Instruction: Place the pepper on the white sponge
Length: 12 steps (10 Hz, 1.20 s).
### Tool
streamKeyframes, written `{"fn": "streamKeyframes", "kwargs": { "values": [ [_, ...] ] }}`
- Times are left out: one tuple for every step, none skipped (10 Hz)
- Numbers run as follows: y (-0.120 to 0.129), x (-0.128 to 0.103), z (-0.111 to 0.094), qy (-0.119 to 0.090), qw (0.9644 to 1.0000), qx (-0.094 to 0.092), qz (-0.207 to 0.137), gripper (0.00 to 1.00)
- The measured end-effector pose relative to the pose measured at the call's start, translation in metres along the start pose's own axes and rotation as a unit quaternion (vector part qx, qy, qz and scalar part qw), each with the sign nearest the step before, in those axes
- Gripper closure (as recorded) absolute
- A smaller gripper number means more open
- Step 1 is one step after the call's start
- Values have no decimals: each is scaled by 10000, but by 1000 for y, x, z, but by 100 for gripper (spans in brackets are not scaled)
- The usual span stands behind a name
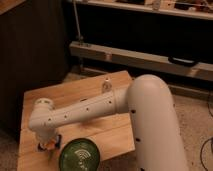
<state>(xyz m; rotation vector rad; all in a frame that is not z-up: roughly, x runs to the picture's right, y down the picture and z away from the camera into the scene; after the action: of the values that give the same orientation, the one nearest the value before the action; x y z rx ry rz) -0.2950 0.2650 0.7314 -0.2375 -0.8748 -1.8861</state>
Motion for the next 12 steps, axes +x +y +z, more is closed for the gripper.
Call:
{"fn": "streamKeyframes", "kwargs": {
  "values": [
    [-3,1,3,-25,10000,27,-33,68],
    [-4,4,4,-29,10000,17,-48,62],
    [-5,5,5,-40,10000,-2,-73,53],
    [-6,6,6,-50,9999,-19,-85,43],
    [-6,5,8,-82,9999,-50,-90,33],
    [-7,5,8,-100,9999,-61,-94,26],
    [-8,5,10,-132,9998,-80,-95,20],
    [-7,5,11,-153,9998,-101,-92,20],
    [-6,5,12,-165,9998,-114,-84,20],
    [-6,5,13,-171,9998,-117,-57,20],
    [-4,5,11,-154,9998,-122,-12,20],
    [-3,7,7,-100,9999,-103,31,20]
  ]
}}
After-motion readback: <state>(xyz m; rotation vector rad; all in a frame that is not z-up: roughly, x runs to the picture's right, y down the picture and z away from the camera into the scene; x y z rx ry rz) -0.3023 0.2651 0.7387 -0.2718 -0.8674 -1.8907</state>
